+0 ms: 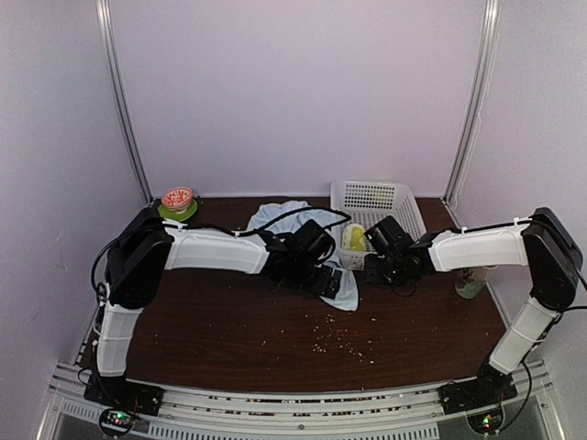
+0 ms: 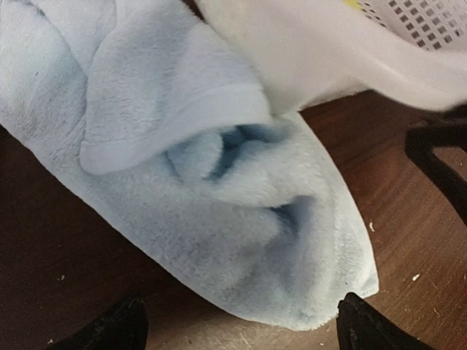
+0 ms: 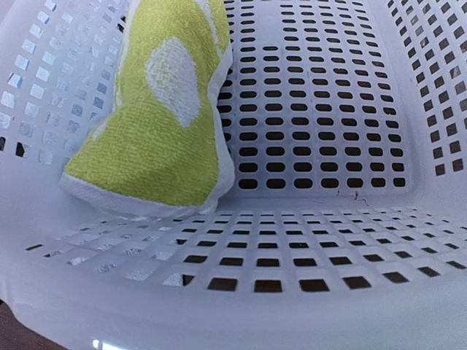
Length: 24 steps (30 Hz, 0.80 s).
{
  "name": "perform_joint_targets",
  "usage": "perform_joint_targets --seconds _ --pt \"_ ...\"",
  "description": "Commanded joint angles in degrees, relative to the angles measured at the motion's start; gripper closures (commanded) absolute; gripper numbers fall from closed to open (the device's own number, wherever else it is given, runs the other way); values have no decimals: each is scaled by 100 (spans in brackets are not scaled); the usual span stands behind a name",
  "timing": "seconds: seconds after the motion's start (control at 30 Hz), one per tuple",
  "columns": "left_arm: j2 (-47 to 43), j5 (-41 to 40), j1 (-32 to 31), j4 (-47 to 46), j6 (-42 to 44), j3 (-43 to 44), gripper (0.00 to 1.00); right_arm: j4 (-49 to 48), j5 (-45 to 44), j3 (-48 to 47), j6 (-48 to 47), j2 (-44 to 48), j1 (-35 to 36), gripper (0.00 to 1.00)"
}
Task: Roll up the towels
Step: Move the towel to the center of the board.
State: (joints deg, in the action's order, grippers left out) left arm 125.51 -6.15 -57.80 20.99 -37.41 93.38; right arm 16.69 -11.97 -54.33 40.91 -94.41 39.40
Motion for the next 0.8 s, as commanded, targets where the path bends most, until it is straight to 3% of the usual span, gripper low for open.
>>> perform_joint_targets --seconds 0.0,0.2,0.53,0.6,0.77 --pt "-229 -595 -246 -277 384 -14 8 -178 -12 153 34 -31 -75 44" --pt "165 -817 -319 -183 527 259 10 -331 113 337 70 14 -178 45" --pt "850 -898 -320 40 581 734 25 -453 233 480 122 26 -247 47" --pt "913 -888 -320 43 618 755 31 -463 261 499 136 41 -248 47" --pt "983 -837 -320 104 644 733 59 -479 304 545 155 69 -248 48"
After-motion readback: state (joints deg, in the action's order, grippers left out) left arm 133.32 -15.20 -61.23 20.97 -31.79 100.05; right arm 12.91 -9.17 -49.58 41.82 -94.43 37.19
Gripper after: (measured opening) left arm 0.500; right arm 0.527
